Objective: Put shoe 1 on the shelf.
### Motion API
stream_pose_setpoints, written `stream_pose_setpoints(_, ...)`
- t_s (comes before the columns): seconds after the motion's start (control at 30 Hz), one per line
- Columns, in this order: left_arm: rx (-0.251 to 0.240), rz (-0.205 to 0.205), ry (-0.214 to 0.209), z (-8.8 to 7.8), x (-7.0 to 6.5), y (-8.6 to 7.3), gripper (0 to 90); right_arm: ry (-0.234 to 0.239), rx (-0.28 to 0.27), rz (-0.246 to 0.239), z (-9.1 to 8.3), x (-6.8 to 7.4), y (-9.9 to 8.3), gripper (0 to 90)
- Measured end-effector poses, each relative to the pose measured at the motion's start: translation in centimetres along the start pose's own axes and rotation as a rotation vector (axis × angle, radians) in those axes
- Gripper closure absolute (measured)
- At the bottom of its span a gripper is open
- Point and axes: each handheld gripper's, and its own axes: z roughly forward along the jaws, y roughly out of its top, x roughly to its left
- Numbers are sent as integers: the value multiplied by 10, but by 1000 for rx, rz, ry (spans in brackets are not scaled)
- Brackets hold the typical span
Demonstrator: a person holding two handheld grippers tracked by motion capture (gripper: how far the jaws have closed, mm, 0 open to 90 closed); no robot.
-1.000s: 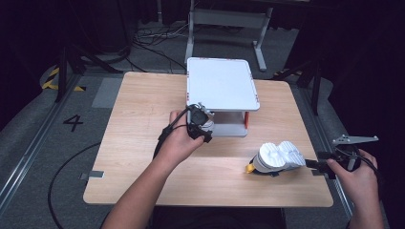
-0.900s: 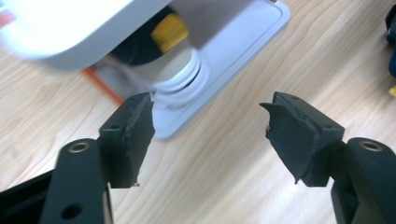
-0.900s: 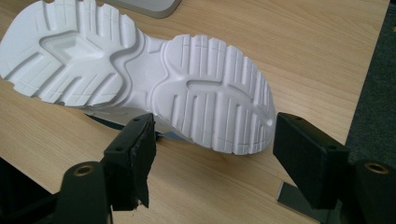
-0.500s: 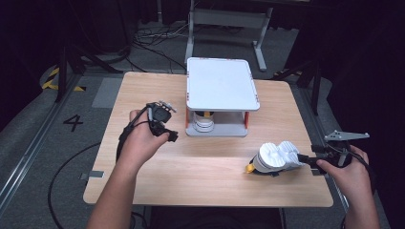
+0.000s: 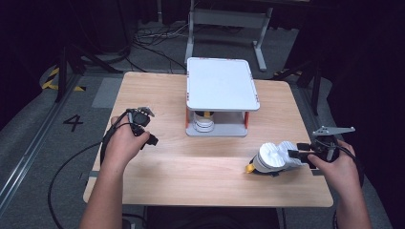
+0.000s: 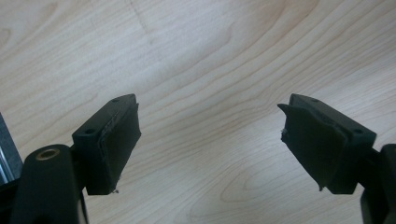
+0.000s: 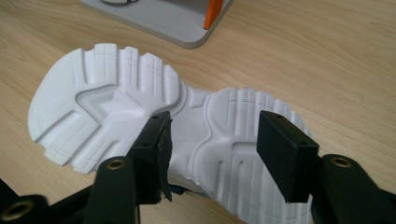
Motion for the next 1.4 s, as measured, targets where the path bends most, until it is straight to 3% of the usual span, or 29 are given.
stream_pose_setpoints(0.17, 29, -12, 15, 7, 4, -2, 213, -8, 29, -23, 5, 5, 5, 595)
stream_pose_setpoints(0.3, 35, -26, -29, 8, 2, -2, 237, -9, 22, -23, 5, 5, 7, 682)
stream_pose_setpoints(0.5, 37, 21, -25, 9, -3, 1, 235, 20, 63, -22, 15, 9, 7, 733)
stream_pose_setpoints(0.57, 27, 20, -30, 9, -4, 1, 233, 25, 77, -24, 19, 11, 7, 742)
stream_pose_setpoints(0.73, 6, 46, -10, 6, -3, 1, 215, 22, 79, -26, 23, 11, 6, 774)
stream_pose_setpoints(0.83, 0, 67, -2, 5, -4, 0, 218, 30, 115, -12, 28, 10, 4, 842)
stream_pose_setpoints(1.0, 2, 62, -19, 4, -4, -4, 219, 45, 162, -7, 28, 13, 5, 895)
stream_pose_setpoints(1.13, -8, 48, -19, 2, -2, -3, 218, 47, 196, -2, 25, 16, 1, 900)
stream_pose_setpoints(1.27, 0, 61, -27, 6, -4, 5, 218, 31, 317, 40, 17, 16, -12, 900)
stream_pose_setpoints(1.4, -2, 72, -40, 8, -8, 11, 218, 40, 340, 62, 16, 15, -18, 900)
